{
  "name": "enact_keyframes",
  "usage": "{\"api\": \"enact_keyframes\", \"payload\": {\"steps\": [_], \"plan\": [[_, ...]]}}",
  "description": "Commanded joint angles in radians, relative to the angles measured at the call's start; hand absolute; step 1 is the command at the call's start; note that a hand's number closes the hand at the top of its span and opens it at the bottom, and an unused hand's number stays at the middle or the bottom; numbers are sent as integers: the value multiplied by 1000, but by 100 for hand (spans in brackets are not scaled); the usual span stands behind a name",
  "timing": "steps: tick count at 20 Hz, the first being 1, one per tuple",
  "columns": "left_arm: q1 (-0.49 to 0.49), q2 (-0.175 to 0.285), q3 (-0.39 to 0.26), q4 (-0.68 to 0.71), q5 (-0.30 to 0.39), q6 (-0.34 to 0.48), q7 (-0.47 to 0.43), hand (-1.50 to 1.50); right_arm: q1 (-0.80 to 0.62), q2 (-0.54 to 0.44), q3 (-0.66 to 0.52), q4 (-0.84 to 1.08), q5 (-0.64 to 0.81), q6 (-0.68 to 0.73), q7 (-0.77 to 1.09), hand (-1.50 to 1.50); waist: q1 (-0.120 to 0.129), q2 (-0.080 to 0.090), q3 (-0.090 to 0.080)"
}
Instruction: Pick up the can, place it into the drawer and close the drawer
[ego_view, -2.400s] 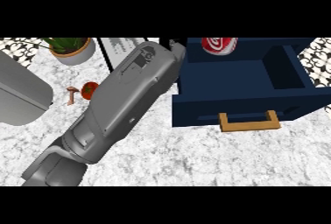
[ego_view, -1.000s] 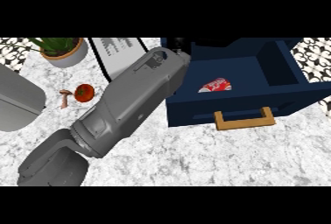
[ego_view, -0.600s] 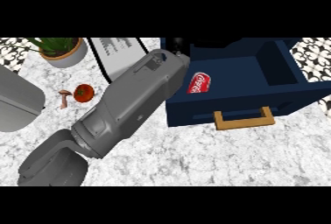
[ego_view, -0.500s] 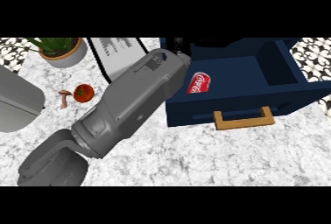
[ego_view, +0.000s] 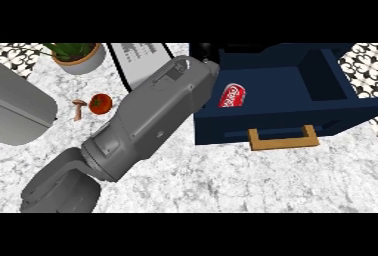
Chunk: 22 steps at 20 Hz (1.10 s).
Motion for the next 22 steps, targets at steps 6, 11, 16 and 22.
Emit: {"api": "enact_keyframes", "payload": {"steps": [6, 11, 16, 22], "plan": [[-41, 0, 20, 40, 21, -18, -21, -150, -154, -17, 205, -40, 435, -29, -18, -150, 47, 1, -1], [21, 0, -5, -31, 48, -5, -27, -150, -211, 8, 392, 46, 726, -78, -83, -150, 55, -4, -1], [-55, 0, 16, -33, 32, 23, 43, -150, -399, 0, 502, 262, 954, -221, -109, -150, 84, -10, -1], [31, 48, 8, -81, -26, 31, 56, -150, -485, -24, 611, 420, 1112, -272, -130, -150, 89, -19, -2]]}}
